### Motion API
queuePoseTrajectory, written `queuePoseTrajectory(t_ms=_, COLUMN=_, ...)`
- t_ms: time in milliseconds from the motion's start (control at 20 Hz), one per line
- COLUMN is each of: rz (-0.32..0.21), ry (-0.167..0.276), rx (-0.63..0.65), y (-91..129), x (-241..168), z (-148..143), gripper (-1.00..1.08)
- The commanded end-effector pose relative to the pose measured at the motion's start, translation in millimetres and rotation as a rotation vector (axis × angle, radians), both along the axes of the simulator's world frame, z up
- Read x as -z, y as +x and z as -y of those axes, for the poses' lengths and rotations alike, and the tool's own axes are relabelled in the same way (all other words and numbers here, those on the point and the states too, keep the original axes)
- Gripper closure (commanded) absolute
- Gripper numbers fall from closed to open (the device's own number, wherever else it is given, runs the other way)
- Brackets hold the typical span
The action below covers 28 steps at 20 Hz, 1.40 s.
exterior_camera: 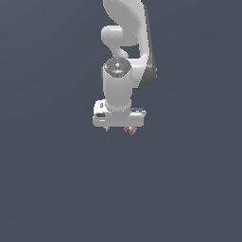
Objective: Pick up the object and move it to a goal position.
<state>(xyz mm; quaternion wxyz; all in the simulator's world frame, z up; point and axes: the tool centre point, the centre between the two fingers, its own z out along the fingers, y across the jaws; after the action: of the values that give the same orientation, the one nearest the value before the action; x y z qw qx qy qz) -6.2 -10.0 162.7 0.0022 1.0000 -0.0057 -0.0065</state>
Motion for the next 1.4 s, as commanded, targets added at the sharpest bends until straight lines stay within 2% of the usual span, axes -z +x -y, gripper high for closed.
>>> queuePoseTrajectory(t_ms=0, rz=0.000, ry=0.000, rx=0.000, y=0, x=0, z=0, gripper=-0.92)
queuePoseTrajectory(t_ms=500, rz=0.014, ry=-0.012, rx=0.033, y=5, x=-5, z=38, gripper=-0.92)
queuePoseTrajectory(t_ms=950, rz=0.014, ry=-0.011, rx=0.041, y=3, x=-3, z=34, gripper=-0.92)
queuePoseTrajectory(t_ms=1350, rz=0.014, ry=-0.009, rx=0.110, y=-7, x=8, z=19, gripper=-0.92)
